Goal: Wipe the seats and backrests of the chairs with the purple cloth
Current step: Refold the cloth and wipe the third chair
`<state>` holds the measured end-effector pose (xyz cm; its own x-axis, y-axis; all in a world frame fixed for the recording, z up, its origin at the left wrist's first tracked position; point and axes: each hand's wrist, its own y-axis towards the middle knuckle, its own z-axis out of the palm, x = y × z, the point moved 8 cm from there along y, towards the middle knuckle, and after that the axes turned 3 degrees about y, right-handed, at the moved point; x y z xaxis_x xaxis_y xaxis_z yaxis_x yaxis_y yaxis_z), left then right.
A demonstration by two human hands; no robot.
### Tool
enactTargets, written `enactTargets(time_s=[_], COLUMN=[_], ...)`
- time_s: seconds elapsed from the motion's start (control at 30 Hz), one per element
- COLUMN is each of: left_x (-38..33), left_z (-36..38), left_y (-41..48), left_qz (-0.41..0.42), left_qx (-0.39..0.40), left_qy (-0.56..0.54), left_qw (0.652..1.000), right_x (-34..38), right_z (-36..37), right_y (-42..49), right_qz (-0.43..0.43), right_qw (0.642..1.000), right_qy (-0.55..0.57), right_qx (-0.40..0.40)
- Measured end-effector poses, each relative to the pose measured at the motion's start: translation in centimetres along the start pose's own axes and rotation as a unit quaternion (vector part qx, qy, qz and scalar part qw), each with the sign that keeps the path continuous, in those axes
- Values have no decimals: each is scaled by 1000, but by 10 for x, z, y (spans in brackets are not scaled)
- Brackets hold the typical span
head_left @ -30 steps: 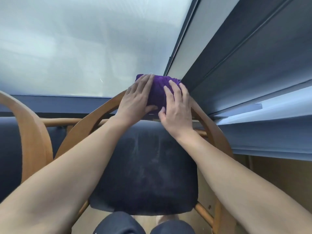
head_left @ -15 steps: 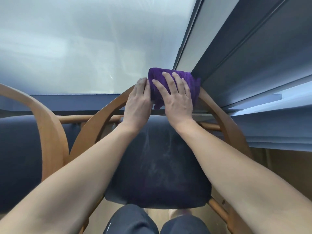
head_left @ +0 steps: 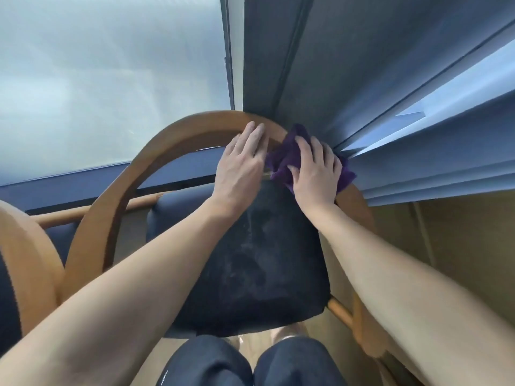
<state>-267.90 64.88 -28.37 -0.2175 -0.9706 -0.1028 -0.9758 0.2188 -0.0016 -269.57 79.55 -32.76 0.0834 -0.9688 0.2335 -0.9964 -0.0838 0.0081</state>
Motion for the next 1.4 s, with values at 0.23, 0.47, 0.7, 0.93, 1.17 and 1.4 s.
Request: enactTargets(time_s=[0.23,0.47,0.7,0.93,1.17,1.4], left_x=[0,-19,-37,1,43,68], left_z=[-2,7,19,8,-10,-14], left_y=[8,11,16,-1,-19,-31], left_qz=[-30,-41,-41,-20,-82,-120], left_qx=[-18,-7,9,-38,-76,-90], left_qy=[0,29,45,45,-8,-71], left_qw=[999,999,998,998,994,986], right_x=[37,-12,-69,-15,56,120], right_z=[7,1,-12,8,-10,-17], right_y=[22,-1,-45,6,19,15], right_qz=[-17,-14,87,32,-71,-185], right_qw=[1000,1000,996,999,983,955], right_qy=[18,-4,26,17,133,151], right_qx=[-5,-3,-11,18,-103,-177])
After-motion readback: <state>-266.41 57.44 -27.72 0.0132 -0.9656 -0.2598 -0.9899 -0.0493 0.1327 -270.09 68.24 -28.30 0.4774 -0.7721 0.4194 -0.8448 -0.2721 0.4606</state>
